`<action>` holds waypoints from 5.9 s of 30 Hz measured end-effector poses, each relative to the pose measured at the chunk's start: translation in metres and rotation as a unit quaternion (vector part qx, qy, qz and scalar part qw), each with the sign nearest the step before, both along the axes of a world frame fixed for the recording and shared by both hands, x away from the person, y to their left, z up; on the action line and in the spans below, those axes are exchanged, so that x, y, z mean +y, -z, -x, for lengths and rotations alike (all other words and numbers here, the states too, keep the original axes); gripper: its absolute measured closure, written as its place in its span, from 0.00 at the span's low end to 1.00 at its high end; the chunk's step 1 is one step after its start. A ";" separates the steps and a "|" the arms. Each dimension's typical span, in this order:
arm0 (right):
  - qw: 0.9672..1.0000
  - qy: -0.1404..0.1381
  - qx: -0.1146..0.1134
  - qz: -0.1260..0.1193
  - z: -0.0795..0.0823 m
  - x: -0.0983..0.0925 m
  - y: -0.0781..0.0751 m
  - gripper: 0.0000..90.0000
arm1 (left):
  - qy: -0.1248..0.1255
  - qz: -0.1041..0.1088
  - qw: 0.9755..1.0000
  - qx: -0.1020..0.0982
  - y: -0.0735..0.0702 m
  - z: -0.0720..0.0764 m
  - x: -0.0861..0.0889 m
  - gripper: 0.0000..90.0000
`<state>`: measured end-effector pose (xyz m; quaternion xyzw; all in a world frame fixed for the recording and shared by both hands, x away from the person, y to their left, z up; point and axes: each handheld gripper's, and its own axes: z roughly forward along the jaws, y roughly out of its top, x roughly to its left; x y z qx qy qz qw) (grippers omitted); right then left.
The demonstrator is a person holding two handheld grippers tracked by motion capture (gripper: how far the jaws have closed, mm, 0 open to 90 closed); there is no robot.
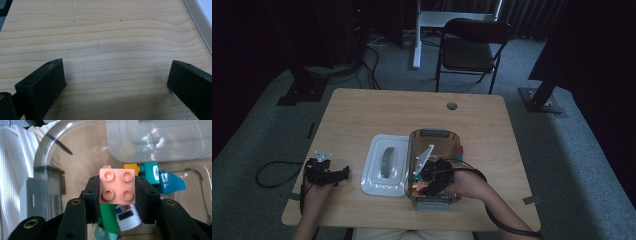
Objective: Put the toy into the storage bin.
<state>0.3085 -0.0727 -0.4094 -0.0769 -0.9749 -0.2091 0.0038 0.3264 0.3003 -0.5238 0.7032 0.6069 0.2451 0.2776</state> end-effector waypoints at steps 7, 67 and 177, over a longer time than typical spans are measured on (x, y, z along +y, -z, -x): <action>1.000 -0.018 0.000 0.016 0.001 0.013 0.003 0.65 | 0.000 0.000 1.000 0.000 0.000 0.000 0.000 0.02; 0.950 0.287 -0.038 -0.122 -0.035 -0.151 -0.028 0.34 | 0.000 0.000 1.000 0.000 0.000 0.000 0.000 0.02; 0.948 0.279 -0.085 -0.131 -0.025 -0.151 -0.043 0.65 | 0.000 0.000 1.000 0.000 0.000 0.000 0.000 0.02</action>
